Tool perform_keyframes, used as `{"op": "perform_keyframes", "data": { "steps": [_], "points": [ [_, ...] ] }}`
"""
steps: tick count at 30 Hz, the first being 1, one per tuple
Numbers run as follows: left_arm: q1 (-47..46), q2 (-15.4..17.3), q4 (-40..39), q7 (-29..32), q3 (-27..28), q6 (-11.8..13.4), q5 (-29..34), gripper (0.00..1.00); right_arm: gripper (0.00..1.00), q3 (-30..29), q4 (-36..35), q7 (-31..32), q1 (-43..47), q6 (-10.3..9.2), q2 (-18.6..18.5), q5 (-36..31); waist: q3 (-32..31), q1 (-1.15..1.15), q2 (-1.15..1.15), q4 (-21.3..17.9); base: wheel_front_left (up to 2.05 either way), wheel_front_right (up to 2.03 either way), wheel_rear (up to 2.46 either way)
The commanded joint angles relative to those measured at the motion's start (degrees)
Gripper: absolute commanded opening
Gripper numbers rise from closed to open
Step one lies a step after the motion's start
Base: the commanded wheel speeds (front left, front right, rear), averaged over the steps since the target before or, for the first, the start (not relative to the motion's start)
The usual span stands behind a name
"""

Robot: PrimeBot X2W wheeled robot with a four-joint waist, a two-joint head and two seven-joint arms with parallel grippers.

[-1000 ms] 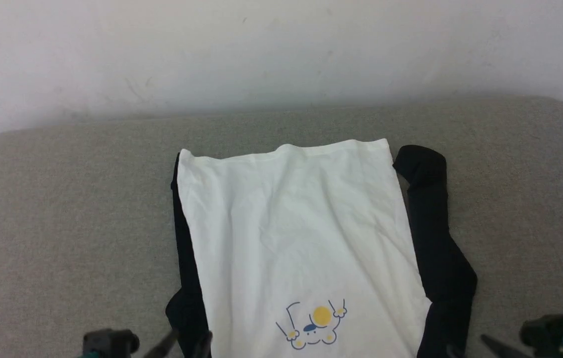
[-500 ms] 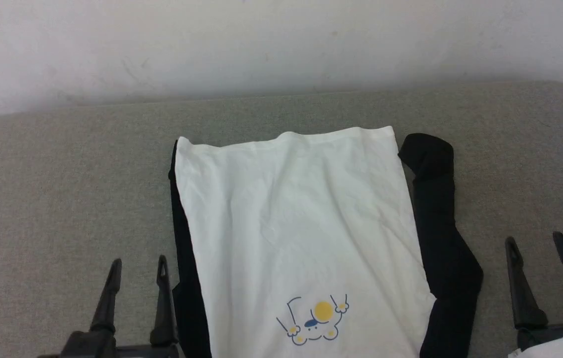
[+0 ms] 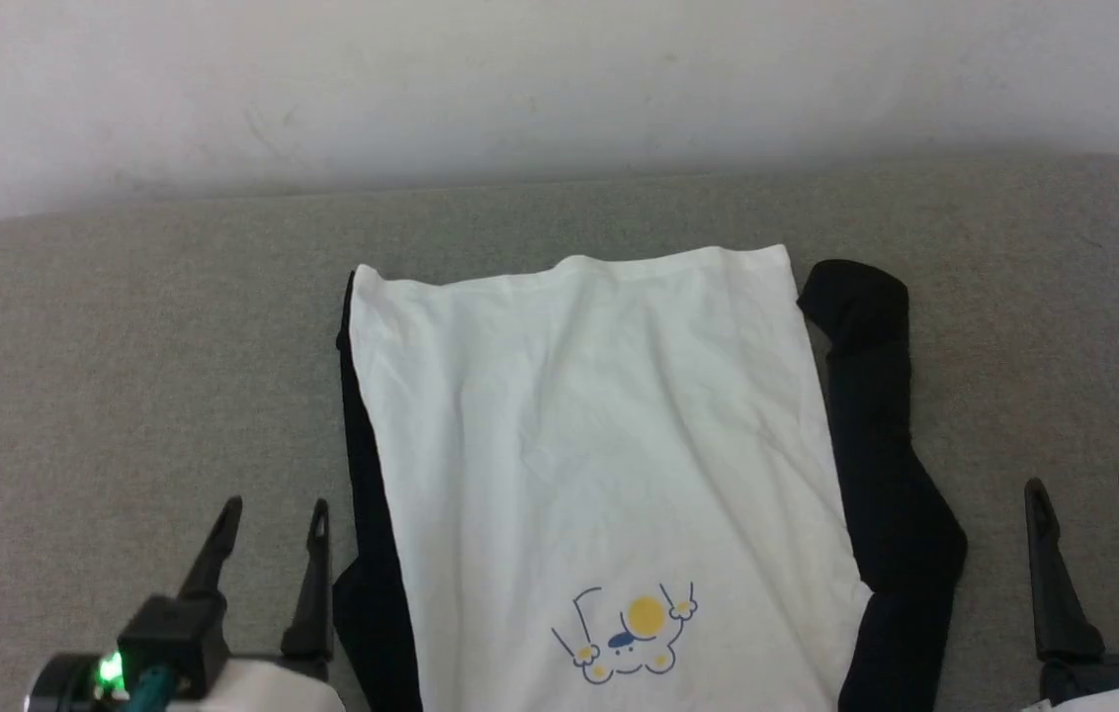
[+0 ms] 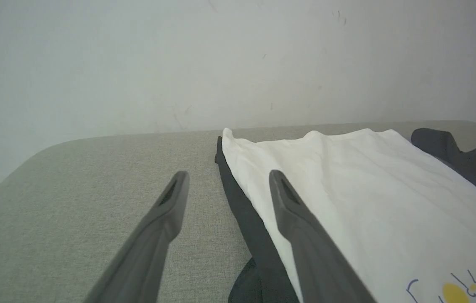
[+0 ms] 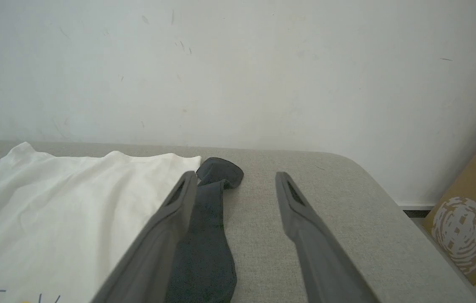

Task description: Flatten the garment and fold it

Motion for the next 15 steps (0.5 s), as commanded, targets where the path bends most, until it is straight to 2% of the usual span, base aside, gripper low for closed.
{"op": "perform_keyframes", "data": {
  "steps": [1, 7, 12, 15],
  "points": [
    [-2.91, 2.01, 0.12, 2.58, 0.11, -1.17, 0.07, 1.0, 1.0, 0.09, -0.5, 0.16, -0.89, -0.05, 0.18, -0.42, 1.24, 0.0, 0.0, 0.26, 0.0, 0.0, 0.0],
    [-15.88, 7.0, 3.85, 17.24, -1.34, -7.72, -1.84, 1.0, 1.0, 1.11, -1.26, 0.99, -2.58, -0.05, 0.19, -0.85, 6.32, 0.0, 0.0, 0.49, 0.0, 0.0, 0.0],
    [-24.67, 7.12, 9.36, 24.11, -2.68, -11.41, -3.37, 1.0, 1.0, 1.5, -2.33, 1.72, -3.98, -0.05, 0.19, -1.31, 11.39, 0.0, 0.0, 0.12, 0.0, 0.0, 0.0],
    [-28.11, 6.75, 12.61, 26.41, -3.51, -12.76, -3.68, 1.0, 1.0, 1.37, -2.89, 1.96, -4.94, -0.05, 0.19, -1.74, 13.97, 0.0, 0.0, 0.01, 0.0, 0.0, 0.0]
  ]
}}
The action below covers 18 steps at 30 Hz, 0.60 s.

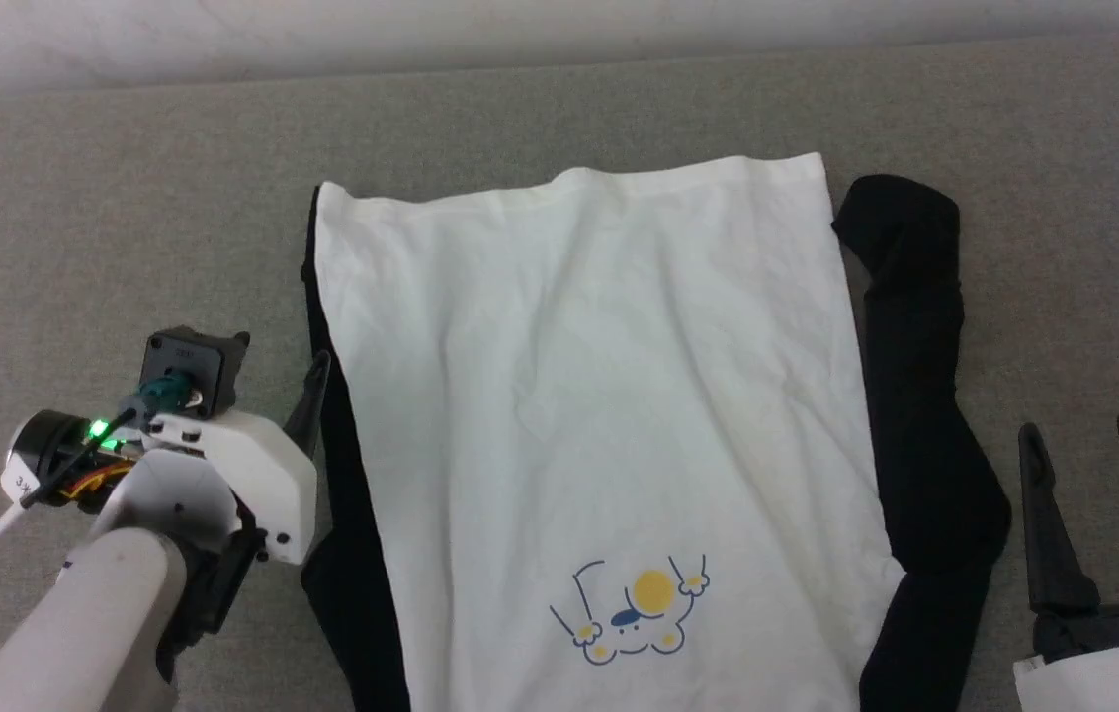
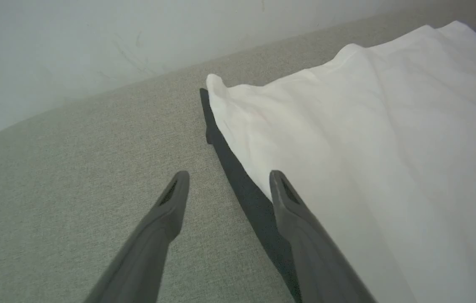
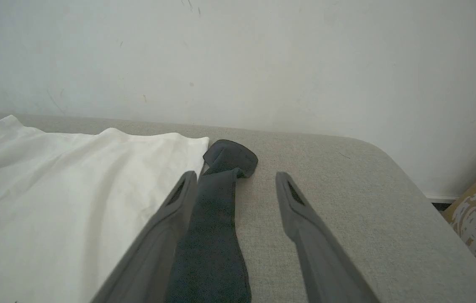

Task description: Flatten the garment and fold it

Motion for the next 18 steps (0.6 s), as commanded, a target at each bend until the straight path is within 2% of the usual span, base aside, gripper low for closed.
{"op": "perform_keyframes", "data": {
  "steps": [1, 11, 18],
  "points": [
    [-1.67, -0.22, 1.61, 0.63, -0.32, -0.59, -0.38, 1.0, 1.0, -0.02, -0.53, 0.26, -1.26, -0.05, 0.17, -0.46, 4.61, -0.01, 0.0, -0.3, 0.0, 0.0, 0.0],
    [-6.5, -1.25, 8.26, 2.01, -0.64, -3.6, -2.69, 1.0, 1.0, 0.07, -1.31, 0.97, -3.01, -0.05, 0.17, -1.47, 7.96, -0.01, 0.0, -0.3, 0.0, 0.0, 0.0],
    [-8.61, -3.77, 10.33, 2.34, -1.11, -5.05, -5.01, 1.0, 1.0, 0.24, -1.45, 1.47, -3.68, -0.05, 0.17, -1.63, 9.69, -0.01, 0.0, -0.04, 0.0, 0.0, 0.0]
  ]
}}
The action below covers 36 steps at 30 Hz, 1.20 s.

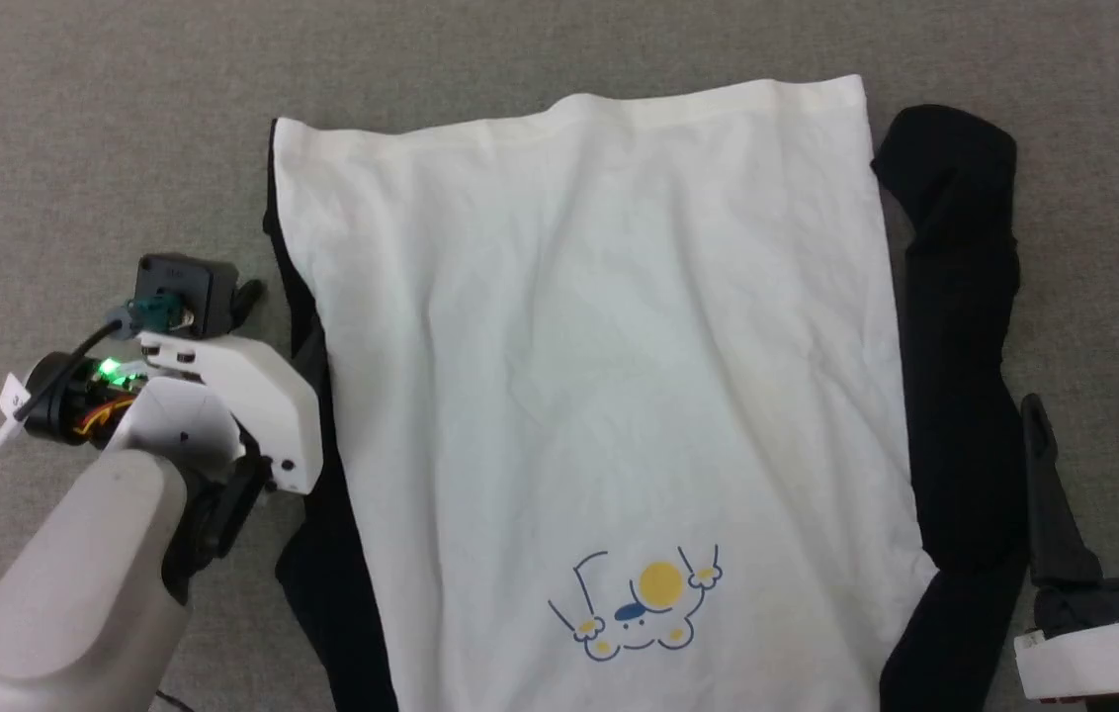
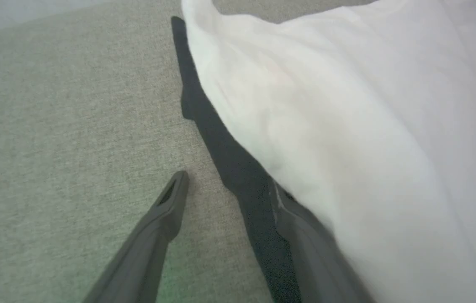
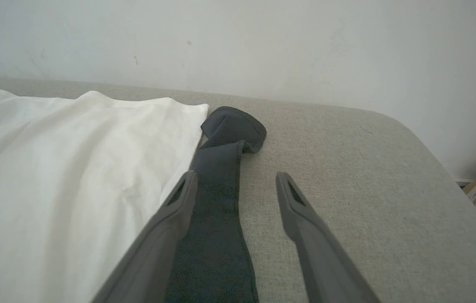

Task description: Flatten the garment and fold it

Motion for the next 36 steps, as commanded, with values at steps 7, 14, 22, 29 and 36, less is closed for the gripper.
{"op": "perform_keyframes", "data": {
  "steps": [7, 14, 22, 29, 36],
  "points": [
    [-1.48, -1.43, 2.0, 0.49, -1.65, -2.83, -1.25, 0.0, 1.0, 0.2, 0.04, 0.26, -1.64, -0.05, 0.17, -0.69, 2.05, 0.0, 0.0, 0.19, 0.0, 0.0, 0.0],
    [-2.45, -1.94, 3.15, -1.11, -0.97, -2.3, -1.51, 0.0, 1.0, 0.59, 0.66, 0.38, -2.36, -0.05, 0.17, -0.81, 2.5, 0.0, 0.0, 0.19, 0.0, 0.0, 0.0],
    [-1.19, -1.39, 2.14, -4.9, 1.83, -0.05, -2.04, 0.0, 1.0, 1.14, 2.65, 0.21, -2.44, -0.05, 0.17, -0.43, -1.73, 0.0, 0.0, 0.13, 0.0, 0.0, 0.0],
    [5.07, -0.12, -2.76, -7.34, 4.66, 3.74, -2.93, 0.0, 1.0, 1.57, 4.8, -0.16, -0.63, -0.05, 0.17, 0.8, -8.2, 0.0, 0.0, 0.39, 0.0, 0.0, 0.0],
    [13.6, 1.54, -9.52, -9.03, 8.95, 8.33, -4.73, 0.0, 1.0, 1.52, 5.73, -0.17, 1.46, -0.05, 0.17, 1.75, -13.06, 0.0, 0.0, 0.94, 0.0, 0.0, 0.0]
  ]
}}
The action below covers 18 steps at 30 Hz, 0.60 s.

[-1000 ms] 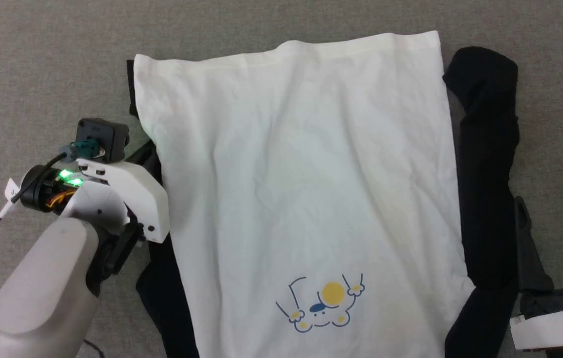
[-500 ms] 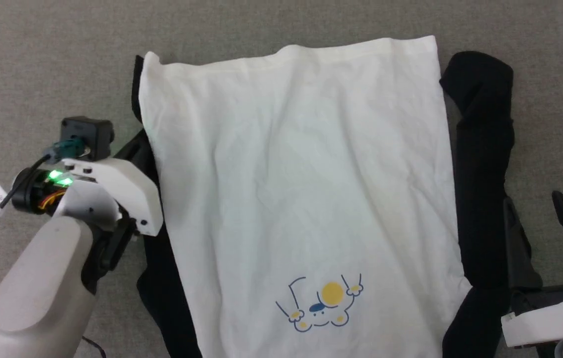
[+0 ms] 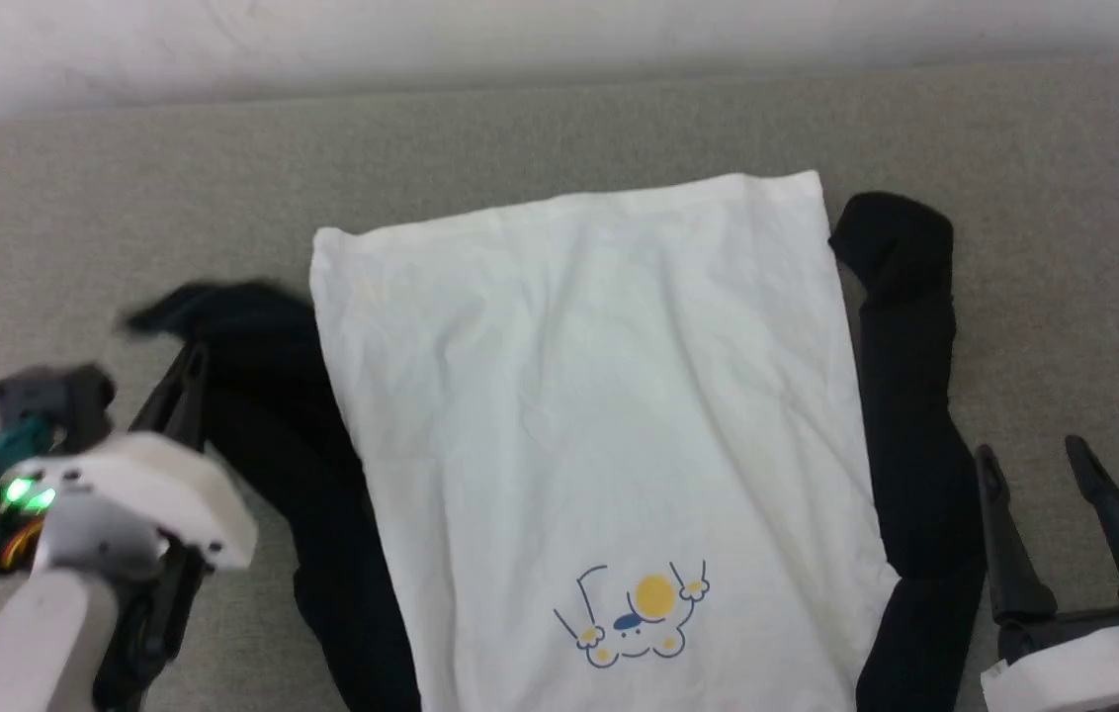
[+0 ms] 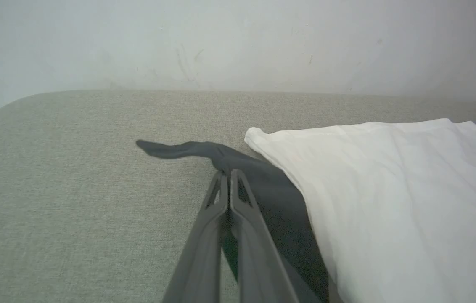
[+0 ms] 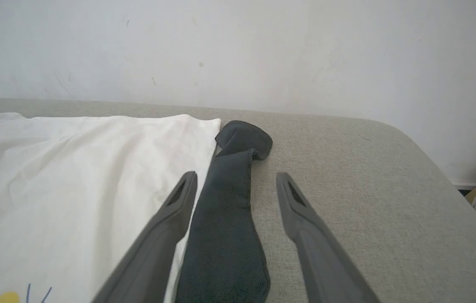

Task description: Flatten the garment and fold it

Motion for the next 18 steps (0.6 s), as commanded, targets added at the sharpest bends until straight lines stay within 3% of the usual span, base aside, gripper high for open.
{"op": "perform_keyframes", "data": {
  "steps": [1, 10, 18],
  "points": [
    [2.43, 0.6, -1.33, -0.59, 0.98, 1.06, -0.49, 0.0, 1.0, -0.1, 0.13, -0.4, 0.67, -0.05, 0.16, 0.55, -3.87, 0.01, 0.0, 0.6, 0.0, 0.0, 0.0],
    [21.18, 2.57, -11.5, -4.9, 12.37, 7.78, -5.17, 0.0, 1.0, -0.65, 0.95, -0.43, 3.7, -0.05, 0.16, 2.01, -9.17, 0.01, 0.0, 1.58, 0.0, 0.0, 0.0],
    [34.66, 2.04, -17.18, -8.26, 23.43, 9.92, -9.74, 0.0, 1.0, -1.02, 1.15, -0.54, 5.9, -0.05, 0.16, 2.83, -11.71, 0.01, 0.0, 3.03, 0.0, 0.0, 0.0]
  ]
}}
